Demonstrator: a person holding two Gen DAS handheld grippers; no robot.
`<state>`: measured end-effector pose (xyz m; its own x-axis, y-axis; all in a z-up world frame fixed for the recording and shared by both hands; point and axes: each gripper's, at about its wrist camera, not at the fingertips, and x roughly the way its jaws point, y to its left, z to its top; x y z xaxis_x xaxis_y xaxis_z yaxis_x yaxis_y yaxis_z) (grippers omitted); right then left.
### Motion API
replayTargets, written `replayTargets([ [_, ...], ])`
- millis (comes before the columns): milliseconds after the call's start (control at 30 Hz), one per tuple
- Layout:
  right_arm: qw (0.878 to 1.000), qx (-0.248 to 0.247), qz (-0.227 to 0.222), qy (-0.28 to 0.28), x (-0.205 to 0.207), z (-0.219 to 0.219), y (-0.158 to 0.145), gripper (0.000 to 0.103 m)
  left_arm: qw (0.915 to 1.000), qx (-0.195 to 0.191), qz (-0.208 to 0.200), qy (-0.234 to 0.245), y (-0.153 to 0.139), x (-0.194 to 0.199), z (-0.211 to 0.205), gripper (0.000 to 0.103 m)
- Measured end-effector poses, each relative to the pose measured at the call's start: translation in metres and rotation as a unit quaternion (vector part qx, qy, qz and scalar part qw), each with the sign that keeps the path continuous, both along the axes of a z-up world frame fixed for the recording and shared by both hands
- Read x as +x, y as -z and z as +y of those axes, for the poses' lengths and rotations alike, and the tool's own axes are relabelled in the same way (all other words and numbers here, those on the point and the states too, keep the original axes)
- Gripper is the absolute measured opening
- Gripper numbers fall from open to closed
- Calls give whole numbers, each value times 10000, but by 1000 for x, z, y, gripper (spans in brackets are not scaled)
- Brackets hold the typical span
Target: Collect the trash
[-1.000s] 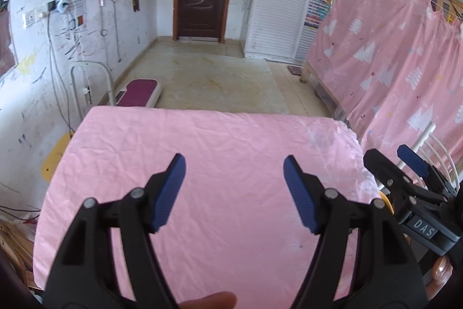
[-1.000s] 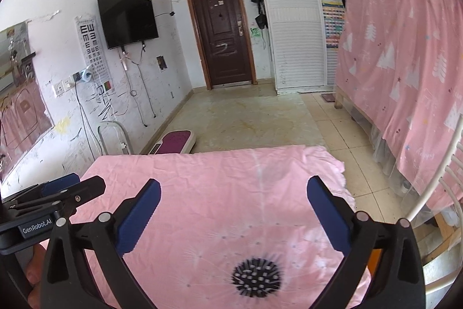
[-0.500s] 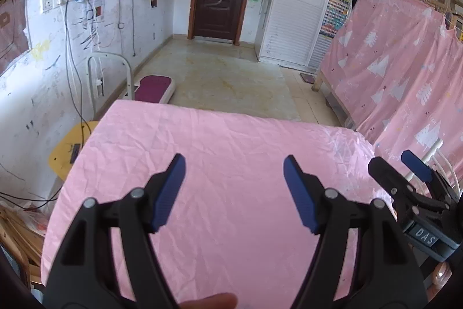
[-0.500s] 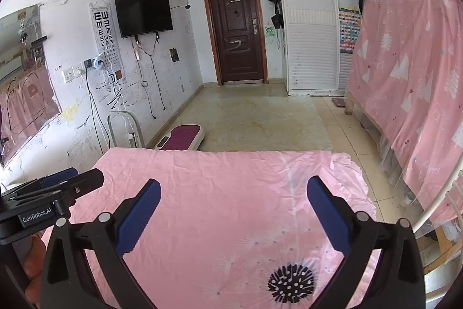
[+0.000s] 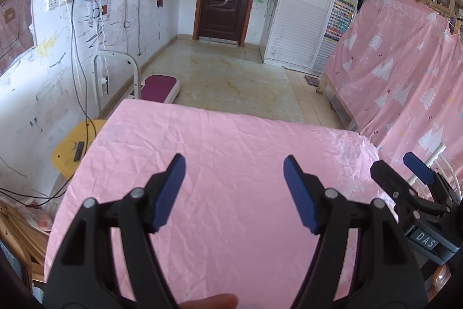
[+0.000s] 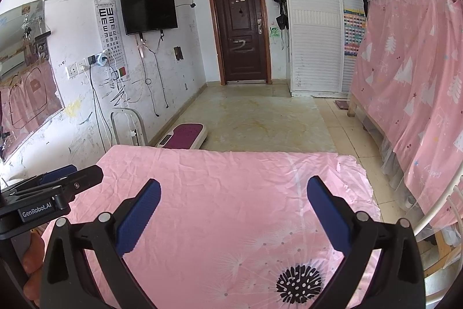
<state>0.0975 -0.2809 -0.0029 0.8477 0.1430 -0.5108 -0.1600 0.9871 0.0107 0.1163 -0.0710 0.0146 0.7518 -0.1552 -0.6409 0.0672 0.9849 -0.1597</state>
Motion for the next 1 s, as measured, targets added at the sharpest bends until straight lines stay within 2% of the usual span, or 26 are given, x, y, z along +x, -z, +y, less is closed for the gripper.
replayTargets([
  [1000, 10000, -52, 15, -60, 0, 9, -1, 91, 9999, 21, 63, -107, 4, 3, 9, 67],
])
